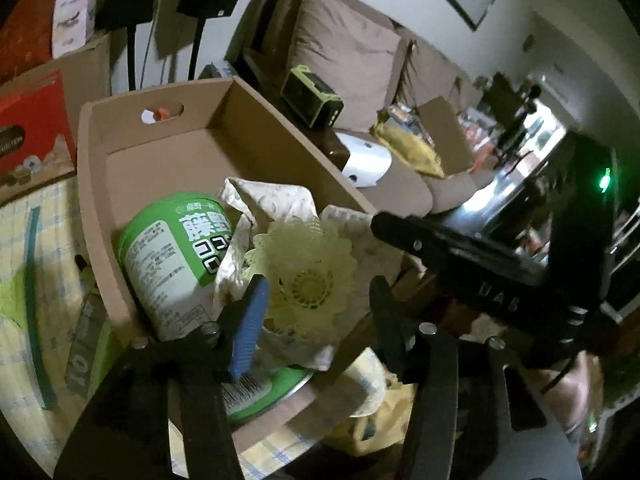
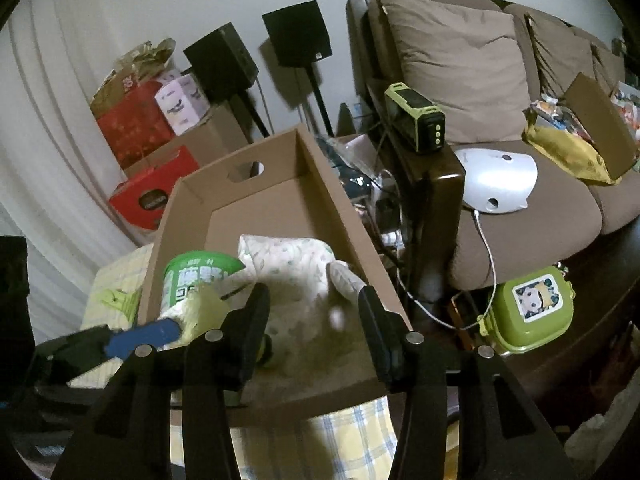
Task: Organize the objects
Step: 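Lower the cloth and shuttlecock into the tray and open both tools, then move the left tool down to the black-and-green pill box and grasp it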
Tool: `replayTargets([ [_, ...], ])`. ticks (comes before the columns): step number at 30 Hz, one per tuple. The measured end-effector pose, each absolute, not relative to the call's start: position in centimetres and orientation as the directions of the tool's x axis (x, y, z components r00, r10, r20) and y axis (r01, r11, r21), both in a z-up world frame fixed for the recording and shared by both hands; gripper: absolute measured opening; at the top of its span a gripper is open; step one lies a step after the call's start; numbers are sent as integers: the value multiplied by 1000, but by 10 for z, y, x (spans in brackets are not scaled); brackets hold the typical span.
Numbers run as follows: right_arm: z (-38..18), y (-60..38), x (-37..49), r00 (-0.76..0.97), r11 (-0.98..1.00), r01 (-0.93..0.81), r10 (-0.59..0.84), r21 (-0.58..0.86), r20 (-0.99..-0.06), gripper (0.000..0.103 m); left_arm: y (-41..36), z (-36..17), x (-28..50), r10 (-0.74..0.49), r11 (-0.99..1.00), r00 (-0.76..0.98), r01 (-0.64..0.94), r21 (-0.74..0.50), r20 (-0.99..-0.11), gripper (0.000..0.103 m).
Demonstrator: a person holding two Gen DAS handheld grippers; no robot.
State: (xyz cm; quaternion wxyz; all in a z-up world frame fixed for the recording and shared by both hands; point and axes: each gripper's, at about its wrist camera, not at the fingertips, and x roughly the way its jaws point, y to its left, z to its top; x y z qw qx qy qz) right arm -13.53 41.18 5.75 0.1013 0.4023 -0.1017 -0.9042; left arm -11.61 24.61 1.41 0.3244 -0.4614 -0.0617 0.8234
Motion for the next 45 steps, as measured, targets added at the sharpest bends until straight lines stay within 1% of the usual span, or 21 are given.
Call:
replayTargets([
  [4,59,414,-130,-665,-958,92,-263,272,-699,47,227,23,-113,612,-776,-382,-456,-435,-692,64],
  [11,63,408,-122,-671,-955,109,-274,275,-689,47,186,35,-110,604,-793,-418,-406,-455,-679,68],
  [12,63,406,-121,-669,-954,115,-281,277,-688,47,181,36,-109,601,-795,-424,-399,-456,-677,74],
  [13,64,403,-119,-666,-952,124,-288,278,-688,47,175,37,-106,597,-800,-433,-392,-455,-676,77],
  [18,70,387,-110,-665,-946,163,-315,280,-677,49,154,39,-95,565,-822,-458,-383,-421,-686,78],
  [21,75,371,-102,-665,-941,199,-336,275,-667,52,140,41,-89,545,-836,-478,-375,-401,-689,82],
  [23,78,358,-97,-664,-937,225,-347,266,-662,54,128,41,-86,534,-844,-489,-358,-399,-690,82],
  [26,82,342,-89,-664,-932,259,-363,254,-654,60,108,39,-84,530,-848,-490,-323,-421,-692,82],
  [28,85,330,-85,-666,-929,280,-369,241,-648,69,98,38,-82,529,-849,-488,-310,-428,-695,82],
  [31,87,313,-81,-666,-926,307,-375,221,-645,74,81,40,-78,505,-863,-507,-292,-412,-698,82],
  [39,85,278,-74,-644,-906,356,-415,229,-643,75,35,32,-72,424,-904,-563,-224,-363,-709,88],
  [45,89,251,-66,-643,-893,390,-440,227,-627,80,18,13,-71,377,-925,-567,-194,-325,-733,88],
])
